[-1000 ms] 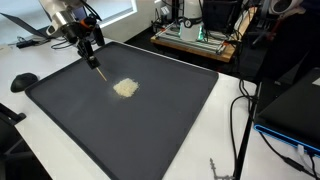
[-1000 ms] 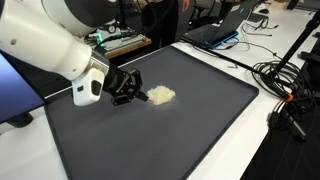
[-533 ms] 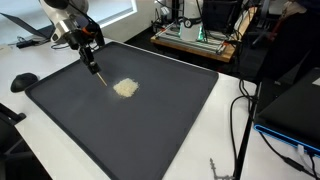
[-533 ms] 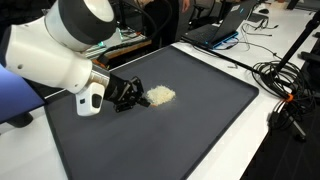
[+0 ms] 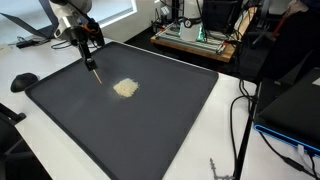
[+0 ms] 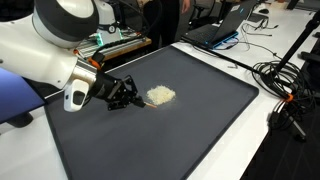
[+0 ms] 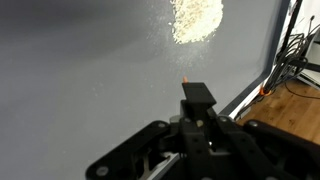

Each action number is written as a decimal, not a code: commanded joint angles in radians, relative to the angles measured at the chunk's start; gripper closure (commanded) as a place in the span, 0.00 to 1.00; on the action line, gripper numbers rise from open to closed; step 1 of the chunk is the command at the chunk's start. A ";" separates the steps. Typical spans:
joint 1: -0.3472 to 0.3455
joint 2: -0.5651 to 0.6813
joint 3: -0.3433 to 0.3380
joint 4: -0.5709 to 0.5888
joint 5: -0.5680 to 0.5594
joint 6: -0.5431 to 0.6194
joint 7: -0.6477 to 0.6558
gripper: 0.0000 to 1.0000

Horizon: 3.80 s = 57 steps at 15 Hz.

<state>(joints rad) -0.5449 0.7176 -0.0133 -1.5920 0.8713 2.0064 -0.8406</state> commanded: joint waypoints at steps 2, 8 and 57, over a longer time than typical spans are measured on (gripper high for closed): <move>0.036 -0.137 -0.022 -0.214 0.116 0.076 -0.025 0.97; 0.062 -0.244 -0.070 -0.403 0.309 0.092 -0.076 0.97; 0.523 -0.515 -0.005 -0.572 -1.062 0.543 0.568 0.97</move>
<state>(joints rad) -0.0242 0.1388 -0.0095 -2.2210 -0.1454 2.5379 -0.3056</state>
